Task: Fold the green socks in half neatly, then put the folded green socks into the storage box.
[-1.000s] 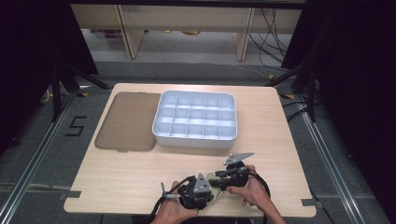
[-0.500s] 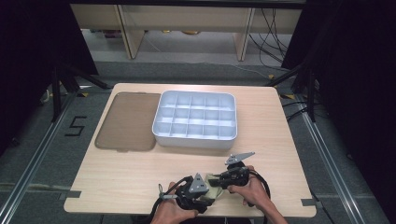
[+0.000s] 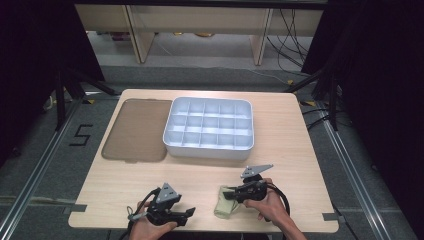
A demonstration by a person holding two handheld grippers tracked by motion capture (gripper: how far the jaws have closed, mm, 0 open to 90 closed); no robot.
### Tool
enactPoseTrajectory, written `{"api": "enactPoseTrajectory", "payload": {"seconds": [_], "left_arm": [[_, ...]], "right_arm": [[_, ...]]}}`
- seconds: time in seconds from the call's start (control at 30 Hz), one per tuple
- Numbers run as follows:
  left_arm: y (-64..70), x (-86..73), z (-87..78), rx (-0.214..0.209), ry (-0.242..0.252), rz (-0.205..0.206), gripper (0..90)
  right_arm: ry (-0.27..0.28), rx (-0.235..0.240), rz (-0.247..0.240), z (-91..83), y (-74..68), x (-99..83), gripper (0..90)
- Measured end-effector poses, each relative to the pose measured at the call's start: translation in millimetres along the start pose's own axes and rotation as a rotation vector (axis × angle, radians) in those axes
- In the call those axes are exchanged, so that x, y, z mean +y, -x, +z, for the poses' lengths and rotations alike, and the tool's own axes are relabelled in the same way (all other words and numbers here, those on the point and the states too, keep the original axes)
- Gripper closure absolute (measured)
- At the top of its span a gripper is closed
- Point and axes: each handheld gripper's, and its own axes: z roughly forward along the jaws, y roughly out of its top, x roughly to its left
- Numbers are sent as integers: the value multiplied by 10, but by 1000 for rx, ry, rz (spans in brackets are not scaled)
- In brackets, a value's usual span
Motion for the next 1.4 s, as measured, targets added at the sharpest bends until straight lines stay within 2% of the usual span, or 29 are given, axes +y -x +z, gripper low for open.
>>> {"api": "enactPoseTrajectory", "payload": {"seconds": [0.03, 0.07, 0.1, 0.17, 0.2, 0.23, 0.27, 0.3, 0.33, 0.43, 0.5, 0.53, 0.57, 0.6, 0.63, 0.7, 0.73, 0.77, 0.83, 0.9, 1.03, 1.1, 1.17, 1.3, 1.37, 1.4], "left_arm": [[-41, -21, -18, 19, -16, 9, 326], [-72, -33, -24, 31, -17, 10, 322], [-96, -45, -27, 49, -11, 2, 319], [-142, -69, -34, 89, 0, 0, 317], [-165, -74, -37, 97, 3, -8, 318], [-177, -77, -38, 107, 10, -23, 318], [-195, -76, -36, 118, 16, -21, 318], [-200, -74, -41, 115, 20, -26, 317], [-221, -72, -57, 115, 8, -4, 316], [-231, -96, -64, 120, 20, -26, 315], [-242, -98, -72, 126, 7, -21, 311], [-238, -98, -63, 137, 8, -30, 302], [-235, -97, -62, 132, 8, -36, 287], [-234, -94, -64, 134, 3, -37, 275], [-234, -97, -56, 144, 10, -39, 275], [-243, -93, -67, 142, 1, -37, 273], [-242, -96, -63, 132, 12, -44, 265], [-248, -96, -70, 131, 0, -39, 252], [-247, -97, -68, 122, -12, -40, 238], [-230, -101, -47, 126, 9, -51, 238], [-231, -91, -56, 122, -6, -24, 228], [-222, -96, -36, 124, 15, -38, 227], [-222, -96, -39, 125, 9, -40, 217], [-226, -94, -26, 124, 22, -50, 215], [-240, -92, -38, 120, 2, -41, 215], [-239, -93, -34, 125, 8, -46, 215]], "right_arm": [[-3, -11, 1, -5, -13, 0, 756], [6, 9, 2, 5, -28, -1, 759], [10, 13, -20, 7, -12, 3, 762], [16, 5, -33, -1, -26, 12, 766], [13, -8, -10, -17, -70, 17, 767], [28, -4, -42, -16, -58, 25, 768], [34, -5, -44, -29, -75, 29, 769], [42, -1, -54, -38, -87, 35, 768], [51, -1, -66, -49, -97, 42, 769], [81, -8, -83, -93, -154, 67, 770], [99, -14, -94, -141, -182, 88, 770], [104, -35, -114, -166, -185, 101, 770], [120, -68, -149, -178, -193, 111, 770], [127, -82, -171, -193, -205, 122, 770], [131, -67, -182, -206, -209, 138, 770], [148, -90, -175, -252, -243, 156, 770], [148, -96, -211, -278, -227, 178, 770], [157, -108, -223, -295, -229, 187, 770], [170, -119, -228, -336, -217, 209, 770], [181, -130, -229, -374, -202, 226, 769], [193, -148, -222, -437, -176, 257, 769], [209, -160, -248, -455, -154, 277, 769], [204, -154, -238, -491, -150, 301, 769], [226, -190, -237, -555, -143, 352, 769], [235, -212, -252, -596, -119, 381, 769], [238, -211, -244, -615, -125, 396, 769]]}}
